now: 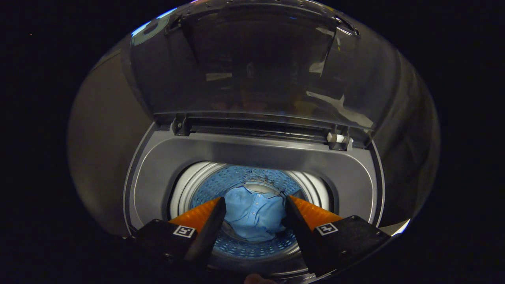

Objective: Put the clothes into the washing machine and then close the washing machine lid.

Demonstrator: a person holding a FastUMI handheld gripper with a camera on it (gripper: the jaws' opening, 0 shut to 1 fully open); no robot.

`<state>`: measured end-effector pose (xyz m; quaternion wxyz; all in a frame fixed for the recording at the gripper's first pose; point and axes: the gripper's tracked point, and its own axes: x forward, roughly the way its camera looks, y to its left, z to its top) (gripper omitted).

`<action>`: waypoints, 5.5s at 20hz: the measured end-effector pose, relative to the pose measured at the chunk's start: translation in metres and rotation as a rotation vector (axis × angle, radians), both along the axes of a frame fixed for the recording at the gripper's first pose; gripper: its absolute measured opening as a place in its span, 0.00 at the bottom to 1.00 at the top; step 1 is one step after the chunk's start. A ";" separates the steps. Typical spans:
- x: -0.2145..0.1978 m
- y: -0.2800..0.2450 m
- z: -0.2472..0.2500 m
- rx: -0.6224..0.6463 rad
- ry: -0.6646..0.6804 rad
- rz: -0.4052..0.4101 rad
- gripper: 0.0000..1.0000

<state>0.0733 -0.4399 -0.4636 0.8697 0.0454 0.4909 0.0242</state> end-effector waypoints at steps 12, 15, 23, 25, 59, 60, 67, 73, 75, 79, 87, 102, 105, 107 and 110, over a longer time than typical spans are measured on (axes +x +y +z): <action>0.027 -0.033 0.090 -0.030 -0.244 -0.079 1.00; 0.027 -0.043 0.130 -0.017 -0.305 -0.119 1.00; 0.073 -0.043 0.246 0.019 -0.571 -0.139 0.99; 0.087 -0.039 0.273 0.033 -0.627 -0.133 0.99; 0.096 -0.027 0.265 -0.048 -0.582 -0.168 1.00; 0.091 -0.027 0.265 -0.052 -0.584 -0.169 1.00; 0.066 -0.024 0.260 -0.070 -0.580 -0.182 1.00; 0.038 -0.016 0.247 -0.057 -0.558 -0.178 1.00; 0.021 -0.009 0.213 -0.061 -0.457 -0.152 1.00; -0.068 -0.001 0.132 -0.031 -0.078 -0.145 1.00; -0.032 0.000 0.183 -0.078 -0.281 -0.112 1.00; 0.021 0.026 0.449 -0.037 -0.920 -0.221 0.99; 0.012 0.046 0.459 -0.034 -0.923 -0.209 0.99; 0.008 0.054 0.459 -0.040 -0.921 -0.202 0.99; 0.002 0.072 0.467 -0.050 -0.913 -0.216 0.99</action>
